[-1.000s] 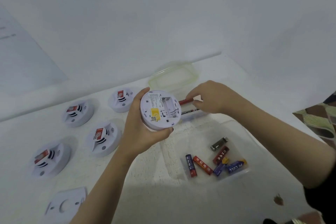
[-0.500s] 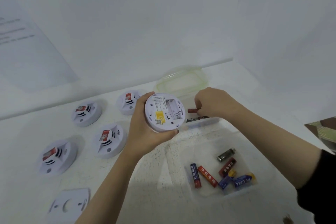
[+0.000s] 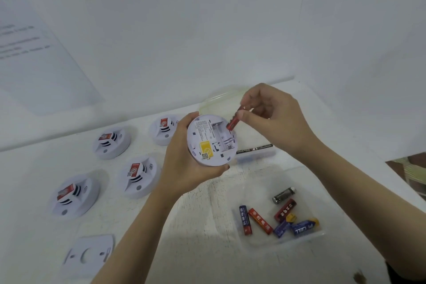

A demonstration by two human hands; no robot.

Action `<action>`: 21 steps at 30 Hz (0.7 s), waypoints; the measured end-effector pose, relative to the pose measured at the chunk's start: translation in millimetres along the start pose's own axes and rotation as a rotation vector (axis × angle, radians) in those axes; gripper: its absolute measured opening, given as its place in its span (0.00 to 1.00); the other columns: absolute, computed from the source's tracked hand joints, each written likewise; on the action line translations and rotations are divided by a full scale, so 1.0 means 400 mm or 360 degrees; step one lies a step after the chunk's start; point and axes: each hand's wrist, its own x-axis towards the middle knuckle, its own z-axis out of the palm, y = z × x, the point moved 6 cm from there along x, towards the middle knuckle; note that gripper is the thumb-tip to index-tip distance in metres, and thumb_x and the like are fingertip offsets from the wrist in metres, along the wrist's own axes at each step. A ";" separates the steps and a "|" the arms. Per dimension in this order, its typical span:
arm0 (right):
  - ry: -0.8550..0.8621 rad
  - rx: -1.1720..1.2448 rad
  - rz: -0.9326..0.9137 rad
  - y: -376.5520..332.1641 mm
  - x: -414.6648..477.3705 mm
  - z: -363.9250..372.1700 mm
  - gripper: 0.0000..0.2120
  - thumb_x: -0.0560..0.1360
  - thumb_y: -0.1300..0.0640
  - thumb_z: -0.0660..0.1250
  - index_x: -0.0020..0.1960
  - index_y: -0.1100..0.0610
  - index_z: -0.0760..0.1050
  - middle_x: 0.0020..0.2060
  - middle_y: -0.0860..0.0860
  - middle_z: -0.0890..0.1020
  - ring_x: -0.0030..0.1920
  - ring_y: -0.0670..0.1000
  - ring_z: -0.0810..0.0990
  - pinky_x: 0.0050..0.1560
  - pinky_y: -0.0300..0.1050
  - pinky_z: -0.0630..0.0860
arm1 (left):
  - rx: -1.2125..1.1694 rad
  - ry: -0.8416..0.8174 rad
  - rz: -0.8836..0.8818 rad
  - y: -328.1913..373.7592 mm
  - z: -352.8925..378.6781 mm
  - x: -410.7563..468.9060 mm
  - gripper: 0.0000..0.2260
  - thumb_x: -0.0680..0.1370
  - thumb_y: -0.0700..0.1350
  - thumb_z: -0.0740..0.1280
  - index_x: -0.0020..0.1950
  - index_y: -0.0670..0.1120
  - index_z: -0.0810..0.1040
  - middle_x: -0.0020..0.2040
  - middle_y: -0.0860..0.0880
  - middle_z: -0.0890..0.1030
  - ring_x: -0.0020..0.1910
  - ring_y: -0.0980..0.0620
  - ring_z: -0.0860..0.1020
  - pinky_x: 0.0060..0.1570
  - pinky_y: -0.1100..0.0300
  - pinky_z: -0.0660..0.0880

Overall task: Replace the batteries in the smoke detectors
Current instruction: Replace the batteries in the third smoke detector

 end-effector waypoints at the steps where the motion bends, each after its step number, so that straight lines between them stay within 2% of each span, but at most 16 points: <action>1: -0.0014 -0.0060 -0.0051 -0.009 -0.005 0.005 0.05 0.70 0.63 0.72 0.44 0.58 0.76 0.36 0.47 0.81 0.32 0.48 0.76 0.36 0.37 0.72 | 0.0023 -0.0005 0.0038 0.010 0.000 0.001 0.42 0.55 0.39 0.83 0.63 0.52 0.66 0.54 0.65 0.73 0.55 0.74 0.71 0.50 0.80 0.67; 4: -0.0100 -0.0304 -0.0193 -0.018 -0.019 0.024 0.05 0.71 0.62 0.71 0.44 0.55 0.77 0.37 0.44 0.80 0.33 0.44 0.76 0.35 0.33 0.72 | 0.0044 -0.0037 0.0116 0.035 0.000 0.003 0.40 0.56 0.43 0.81 0.62 0.58 0.65 0.55 0.73 0.73 0.56 0.72 0.72 0.50 0.79 0.68; 8: -0.0161 -0.0623 -0.0373 -0.021 -0.031 0.029 0.04 0.72 0.58 0.68 0.47 0.51 0.77 0.40 0.44 0.80 0.36 0.44 0.75 0.38 0.33 0.70 | -0.0001 -0.0140 0.0238 0.077 0.017 0.004 0.42 0.56 0.32 0.81 0.61 0.53 0.64 0.54 0.75 0.73 0.54 0.72 0.74 0.49 0.79 0.69; 10: -0.0110 -0.0694 -0.0436 -0.026 -0.034 0.021 0.05 0.72 0.57 0.68 0.48 0.52 0.79 0.41 0.46 0.80 0.37 0.44 0.74 0.39 0.35 0.71 | -0.0036 -0.0172 0.0291 0.087 0.021 0.003 0.41 0.56 0.34 0.82 0.62 0.51 0.65 0.55 0.74 0.73 0.55 0.72 0.74 0.50 0.78 0.69; 13: -0.0039 -0.0666 -0.0509 -0.038 -0.043 0.014 0.08 0.73 0.58 0.68 0.51 0.54 0.80 0.46 0.47 0.80 0.43 0.42 0.74 0.45 0.33 0.71 | -0.0024 -0.0123 0.0333 0.097 0.015 0.005 0.41 0.56 0.42 0.82 0.65 0.46 0.65 0.57 0.73 0.72 0.57 0.69 0.74 0.53 0.77 0.69; 16: -0.0104 -0.0461 -0.0364 -0.033 -0.057 0.018 0.11 0.76 0.60 0.66 0.58 0.53 0.74 0.52 0.47 0.81 0.49 0.44 0.79 0.52 0.38 0.77 | 0.0041 -0.0070 0.0411 0.124 0.013 0.005 0.41 0.56 0.41 0.81 0.63 0.55 0.64 0.57 0.73 0.72 0.57 0.70 0.73 0.53 0.77 0.68; 19: -0.0087 -0.0395 -0.0409 -0.027 -0.076 0.022 0.09 0.76 0.61 0.64 0.56 0.55 0.75 0.47 0.52 0.83 0.47 0.47 0.82 0.49 0.44 0.79 | 0.0056 -0.0071 0.0452 0.144 0.015 0.006 0.40 0.56 0.41 0.81 0.60 0.61 0.65 0.56 0.73 0.72 0.55 0.71 0.74 0.52 0.78 0.69; 21: -0.0046 -0.0342 -0.0459 -0.020 -0.084 0.020 0.09 0.76 0.61 0.64 0.54 0.58 0.78 0.49 0.54 0.84 0.49 0.47 0.82 0.49 0.44 0.79 | 0.0073 -0.0078 0.0478 0.151 0.015 0.001 0.38 0.56 0.43 0.81 0.58 0.64 0.66 0.56 0.74 0.72 0.55 0.72 0.74 0.51 0.78 0.68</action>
